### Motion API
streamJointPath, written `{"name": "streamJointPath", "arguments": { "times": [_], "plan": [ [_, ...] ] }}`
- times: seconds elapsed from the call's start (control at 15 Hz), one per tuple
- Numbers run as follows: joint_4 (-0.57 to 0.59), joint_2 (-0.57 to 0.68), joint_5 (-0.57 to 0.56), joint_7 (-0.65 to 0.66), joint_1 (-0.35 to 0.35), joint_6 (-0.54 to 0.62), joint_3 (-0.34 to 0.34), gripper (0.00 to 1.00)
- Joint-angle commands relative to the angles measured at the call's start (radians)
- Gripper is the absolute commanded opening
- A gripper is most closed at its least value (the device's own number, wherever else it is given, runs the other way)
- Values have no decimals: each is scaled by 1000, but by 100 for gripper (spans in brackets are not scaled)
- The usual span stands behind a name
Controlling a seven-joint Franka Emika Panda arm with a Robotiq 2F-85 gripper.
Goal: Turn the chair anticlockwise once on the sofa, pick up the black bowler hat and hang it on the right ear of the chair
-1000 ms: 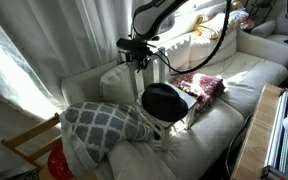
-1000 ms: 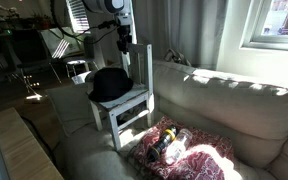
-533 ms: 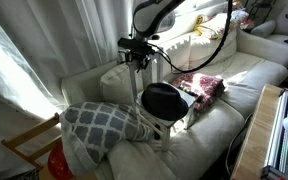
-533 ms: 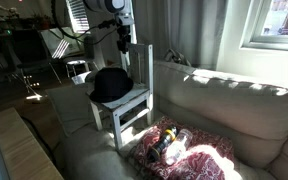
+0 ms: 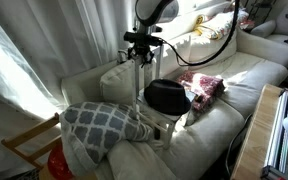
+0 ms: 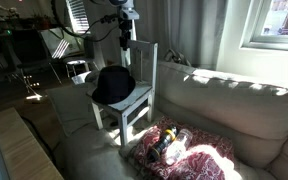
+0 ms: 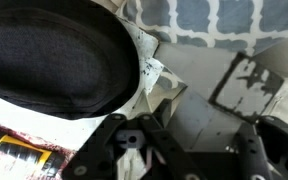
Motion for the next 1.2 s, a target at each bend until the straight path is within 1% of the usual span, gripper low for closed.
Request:
{"name": "streamJointPath", "arguments": {
  "times": [0.0,0.27,0.53,0.6,0.67,0.73,1.07,1.13],
  "plan": [
    [3,-99,-25,-135,-4,-138,4,6],
    [16,-124,-62,-183,9,-209,-8,6],
    [9,-136,-83,-230,18,-251,-4,6],
    [7,-136,-88,-242,20,-251,-5,6],
    [-1,-129,-99,-251,25,-221,-9,6],
    [5,-61,-53,-163,24,-157,-18,26],
    [4,-61,-61,-173,25,-157,-19,26],
    [4,-61,-61,-173,25,-157,-19,6]
  ]
}}
